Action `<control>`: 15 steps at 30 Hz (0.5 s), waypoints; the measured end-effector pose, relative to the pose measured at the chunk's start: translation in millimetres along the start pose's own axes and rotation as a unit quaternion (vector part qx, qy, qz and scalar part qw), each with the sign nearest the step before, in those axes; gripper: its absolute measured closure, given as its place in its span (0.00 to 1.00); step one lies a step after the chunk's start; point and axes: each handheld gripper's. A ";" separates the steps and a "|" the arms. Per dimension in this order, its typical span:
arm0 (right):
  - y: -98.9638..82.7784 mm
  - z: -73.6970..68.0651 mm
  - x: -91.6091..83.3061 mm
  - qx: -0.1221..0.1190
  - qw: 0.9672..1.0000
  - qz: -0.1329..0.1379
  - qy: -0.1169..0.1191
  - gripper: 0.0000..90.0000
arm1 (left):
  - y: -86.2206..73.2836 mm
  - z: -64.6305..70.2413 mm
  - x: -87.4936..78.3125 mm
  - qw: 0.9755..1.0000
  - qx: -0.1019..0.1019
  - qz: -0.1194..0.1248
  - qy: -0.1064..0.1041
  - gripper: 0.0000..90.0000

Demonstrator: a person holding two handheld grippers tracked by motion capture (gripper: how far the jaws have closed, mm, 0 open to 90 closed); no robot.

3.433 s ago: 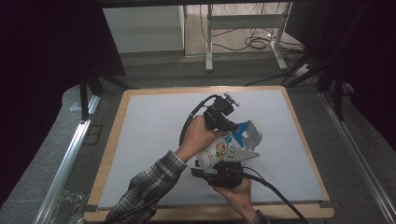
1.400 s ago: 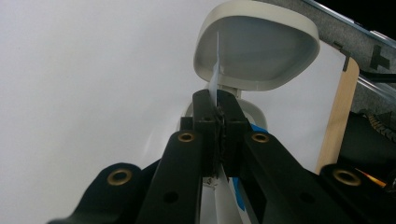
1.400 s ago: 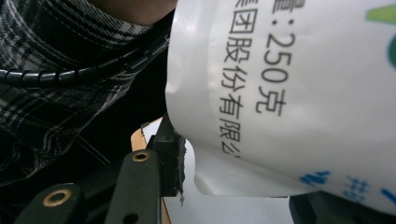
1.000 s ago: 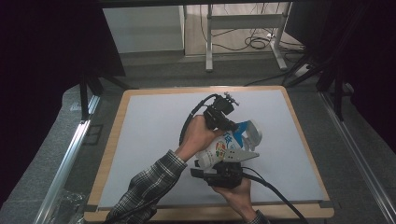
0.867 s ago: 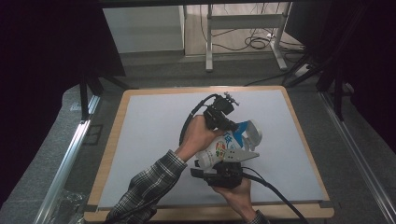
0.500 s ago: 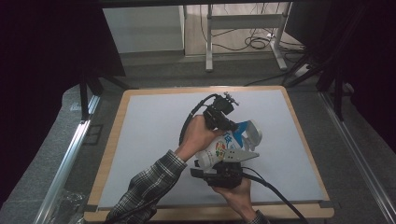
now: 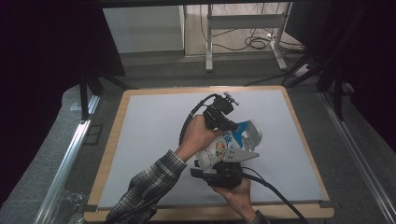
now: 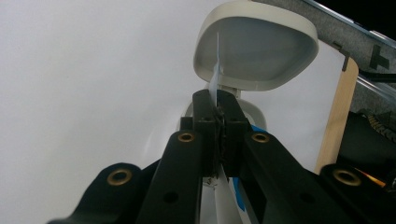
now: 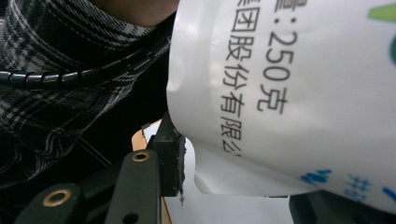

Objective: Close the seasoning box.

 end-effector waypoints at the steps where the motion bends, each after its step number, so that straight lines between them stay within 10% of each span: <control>1: 0.1 -0.3 -0.1 0.001 1.000 0.000 0.000 0.65 | 0.0 0.1 -0.1 1.000 -0.001 0.000 0.000 0.98; 15: 0.4 -0.5 0.0 0.001 1.000 0.001 0.001 0.65 | 0.1 -0.6 -0.2 1.000 -0.003 -0.001 0.000 0.98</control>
Point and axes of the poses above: each handheld gripper's, and its own axes: x roughly forward along the jaws, y roughly out of its top, z roughly to its right, and after that the axes turned 8 degrees about x, right-handed
